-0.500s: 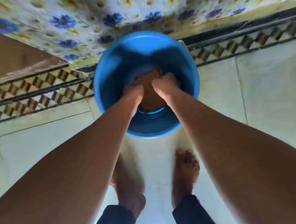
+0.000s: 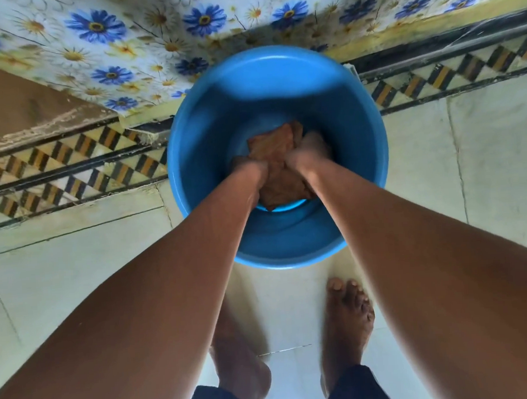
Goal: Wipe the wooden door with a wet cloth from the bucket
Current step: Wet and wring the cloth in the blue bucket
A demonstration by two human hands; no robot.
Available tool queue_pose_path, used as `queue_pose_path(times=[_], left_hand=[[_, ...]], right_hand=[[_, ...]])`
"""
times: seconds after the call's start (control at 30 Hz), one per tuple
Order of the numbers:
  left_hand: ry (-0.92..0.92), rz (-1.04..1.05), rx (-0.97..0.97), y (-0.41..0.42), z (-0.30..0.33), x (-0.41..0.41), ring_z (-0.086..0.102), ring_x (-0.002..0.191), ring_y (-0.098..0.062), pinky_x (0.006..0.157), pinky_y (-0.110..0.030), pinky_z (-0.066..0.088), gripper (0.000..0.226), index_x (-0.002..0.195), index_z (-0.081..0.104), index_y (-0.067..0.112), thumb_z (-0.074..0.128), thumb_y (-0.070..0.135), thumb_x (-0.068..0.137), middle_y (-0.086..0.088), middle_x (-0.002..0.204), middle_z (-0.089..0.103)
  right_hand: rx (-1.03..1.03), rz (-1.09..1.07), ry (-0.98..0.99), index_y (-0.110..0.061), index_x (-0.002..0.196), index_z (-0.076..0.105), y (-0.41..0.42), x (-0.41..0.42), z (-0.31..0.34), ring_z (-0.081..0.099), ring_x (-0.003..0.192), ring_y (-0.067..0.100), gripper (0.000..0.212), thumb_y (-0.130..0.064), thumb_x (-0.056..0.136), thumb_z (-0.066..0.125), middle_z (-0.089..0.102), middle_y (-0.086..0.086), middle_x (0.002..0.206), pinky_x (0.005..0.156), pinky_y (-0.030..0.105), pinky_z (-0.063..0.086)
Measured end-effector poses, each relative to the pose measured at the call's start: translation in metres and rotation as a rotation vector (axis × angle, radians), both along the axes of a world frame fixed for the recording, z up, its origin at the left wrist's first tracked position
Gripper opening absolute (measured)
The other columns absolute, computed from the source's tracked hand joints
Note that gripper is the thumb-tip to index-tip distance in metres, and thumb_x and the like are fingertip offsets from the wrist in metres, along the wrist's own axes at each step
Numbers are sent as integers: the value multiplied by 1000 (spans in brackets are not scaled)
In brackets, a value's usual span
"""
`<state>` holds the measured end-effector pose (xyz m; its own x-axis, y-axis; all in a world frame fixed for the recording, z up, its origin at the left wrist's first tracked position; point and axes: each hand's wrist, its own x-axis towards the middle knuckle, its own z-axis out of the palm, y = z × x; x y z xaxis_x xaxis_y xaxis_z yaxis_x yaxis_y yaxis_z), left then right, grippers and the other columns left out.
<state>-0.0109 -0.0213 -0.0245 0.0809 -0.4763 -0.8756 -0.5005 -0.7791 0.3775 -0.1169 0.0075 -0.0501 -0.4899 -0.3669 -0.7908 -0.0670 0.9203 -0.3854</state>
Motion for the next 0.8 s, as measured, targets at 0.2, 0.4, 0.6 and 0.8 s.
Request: queue_pose_path(times=[0.2, 0.4, 0.6, 0.8], left_hand=[[49, 110, -146, 46, 78, -16, 55, 102, -26, 88, -12, 46, 38, 141, 44, -15, 40, 12, 115, -40, 136, 54], [68, 123, 49, 9, 101, -1, 66, 72, -24, 66, -29, 55, 17, 89, 66, 15, 79, 24, 83, -4, 80, 69], [362, 223, 103, 39, 227, 33, 76, 82, -25, 81, -40, 61, 46, 107, 76, 12, 71, 28, 65, -11, 99, 81], [523, 77, 33, 84, 413, 65, 77, 91, -32, 78, -48, 65, 49, 119, 72, 10, 66, 23, 72, -16, 106, 79]], right_hand=[[-121, -22, 48, -4, 105, 68, 10, -2, 40, 67, 109, 38, 52, -51, 99, 49, 71, 22, 112, 89, 39, 52], [-252, 20, -30, -14, 95, 67, 32, -10, 118, 64, 95, 29, 10, -19, 87, 64, 70, 7, 94, 81, 37, 49], [-453, -33, -243, -19, 84, 68, 68, -17, 263, 60, 81, 17, 21, -20, 63, 71, 70, 6, 81, 80, 38, 52], [-492, -134, -509, -15, 118, 67, 116, -5, 439, 72, 105, 29, 42, -14, 76, 74, 76, 12, 109, 94, 45, 57]])
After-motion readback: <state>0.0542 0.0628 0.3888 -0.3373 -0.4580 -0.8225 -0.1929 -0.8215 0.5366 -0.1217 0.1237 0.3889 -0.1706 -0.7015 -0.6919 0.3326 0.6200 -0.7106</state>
